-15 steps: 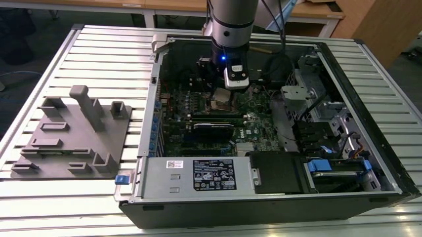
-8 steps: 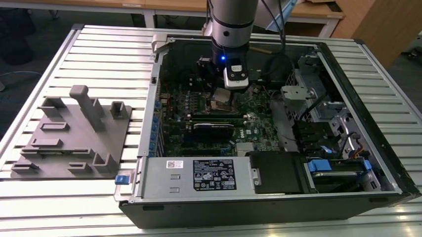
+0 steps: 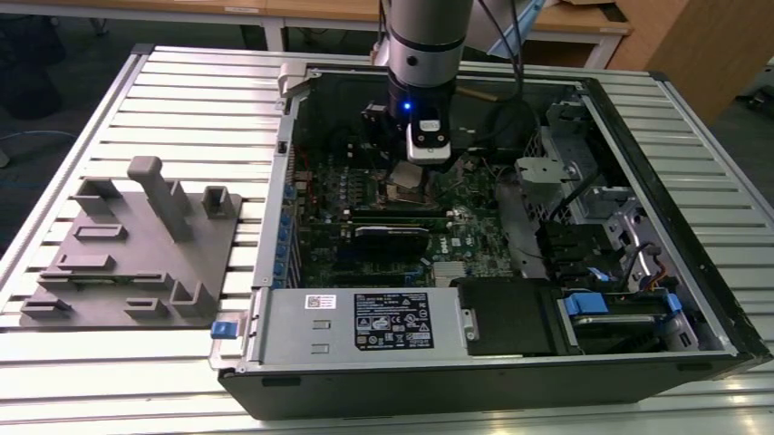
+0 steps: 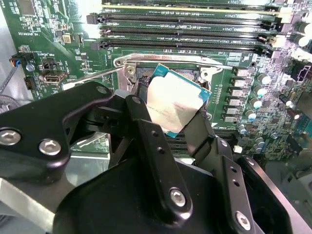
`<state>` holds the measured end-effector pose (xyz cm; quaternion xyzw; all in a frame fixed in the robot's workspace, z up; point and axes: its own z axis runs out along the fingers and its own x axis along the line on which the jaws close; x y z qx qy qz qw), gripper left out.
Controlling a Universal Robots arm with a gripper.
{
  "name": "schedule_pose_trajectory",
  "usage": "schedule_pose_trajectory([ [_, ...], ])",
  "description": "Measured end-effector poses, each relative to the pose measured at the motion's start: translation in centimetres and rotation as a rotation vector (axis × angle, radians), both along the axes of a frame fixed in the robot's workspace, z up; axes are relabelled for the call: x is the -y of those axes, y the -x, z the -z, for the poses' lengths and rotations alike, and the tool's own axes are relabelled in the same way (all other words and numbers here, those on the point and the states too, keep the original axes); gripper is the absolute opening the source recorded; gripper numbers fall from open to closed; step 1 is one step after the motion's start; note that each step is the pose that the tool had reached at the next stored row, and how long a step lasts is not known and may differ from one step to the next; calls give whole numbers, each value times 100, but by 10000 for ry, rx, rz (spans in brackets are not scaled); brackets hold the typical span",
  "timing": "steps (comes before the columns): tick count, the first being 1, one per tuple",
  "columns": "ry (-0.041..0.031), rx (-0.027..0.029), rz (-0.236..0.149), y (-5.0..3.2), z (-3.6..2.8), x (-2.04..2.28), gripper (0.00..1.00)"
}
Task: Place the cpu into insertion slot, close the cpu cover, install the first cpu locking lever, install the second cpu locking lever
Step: 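Place the cpu into insertion slot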
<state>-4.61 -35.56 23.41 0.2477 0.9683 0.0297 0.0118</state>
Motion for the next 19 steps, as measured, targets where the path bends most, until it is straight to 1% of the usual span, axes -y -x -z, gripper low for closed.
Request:
schedule_pose_trajectory([
  [2, -1, 0, 110, 0, 0, 0, 54],
  [7, 0, 0, 163, 0, 0, 0, 54],
  [10, 1, -1, 394, 0, 1, 0, 54],
  [15, 0, 0, 435, 0, 2, 0, 54],
  [17, 0, 0, 553, 0, 2, 0, 54],
  [19, 0, 0, 758, 0, 3, 0, 54],
])
